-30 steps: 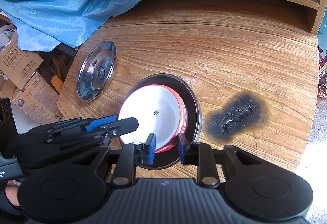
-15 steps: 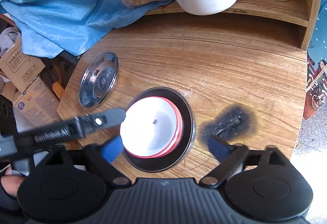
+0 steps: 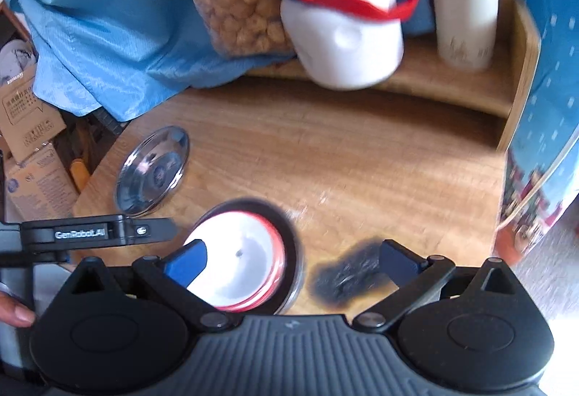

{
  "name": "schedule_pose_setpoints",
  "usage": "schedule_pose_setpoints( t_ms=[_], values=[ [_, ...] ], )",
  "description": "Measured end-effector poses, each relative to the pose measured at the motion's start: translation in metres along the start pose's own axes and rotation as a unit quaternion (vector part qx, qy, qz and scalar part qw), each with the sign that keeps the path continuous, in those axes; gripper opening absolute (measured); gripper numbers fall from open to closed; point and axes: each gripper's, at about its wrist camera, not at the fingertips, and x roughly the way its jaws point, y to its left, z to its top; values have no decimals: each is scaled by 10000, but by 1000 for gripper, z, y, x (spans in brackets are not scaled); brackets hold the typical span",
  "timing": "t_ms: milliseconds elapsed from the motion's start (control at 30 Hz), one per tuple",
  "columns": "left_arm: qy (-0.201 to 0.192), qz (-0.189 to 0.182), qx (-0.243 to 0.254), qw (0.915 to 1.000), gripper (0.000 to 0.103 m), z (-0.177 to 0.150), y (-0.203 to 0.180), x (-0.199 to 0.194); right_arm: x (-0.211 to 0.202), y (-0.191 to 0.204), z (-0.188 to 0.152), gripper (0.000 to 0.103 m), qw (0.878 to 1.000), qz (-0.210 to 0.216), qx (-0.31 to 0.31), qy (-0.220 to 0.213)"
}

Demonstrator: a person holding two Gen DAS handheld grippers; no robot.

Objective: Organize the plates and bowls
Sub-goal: 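Open both grippers and lift them off the nested bowls, then move both grippers to the rim of the nested bowl stack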

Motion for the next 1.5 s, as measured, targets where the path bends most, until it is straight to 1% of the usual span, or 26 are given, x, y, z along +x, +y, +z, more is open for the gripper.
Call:
schedule_pose_setpoints(
  t_ms=[67,100,233,300,467,633,900,1033,1200,1500],
  values=[
    [-56,63,-9,10000,102,-1,2,-1,2,0,0,103,9997,-250,-59,35],
    [-60,100,-26,9999,102,-1,4,-1,4,-1,0,103,9991,-398,-56,167],
    [39,141,-277,9995,102,-3,15,3,12,-9,-4,103,9965,-679,182,443],
    [116,212,-317,9992,102,-4,19,6,15,-11,-6,103,9952,-773,246,551],
    [266,220,-36,9994,102,-9,15,11,23,-18,-8,103,9918,-921,363,813],
    [360,405,384,9978,102,-15,4,15,29,-17,-9,103,9884,-1101,345,985],
    [349,444,584,9967,102,-14,-1,20,35,-14,-8,103,9870,-1148,262,1090],
    [432,605,727,9946,102,-14,-6,23,35,-14,-8,103,9870,-1145,262,1097],
    [467,657,807,9935,102,-13,-8,26,37,-13,-5,103,9867,-1168,227,1107],
    [519,881,951,9902,102,-11,-15,31,44,-13,-5,103,9860,-1111,225,1219]
  ],
)
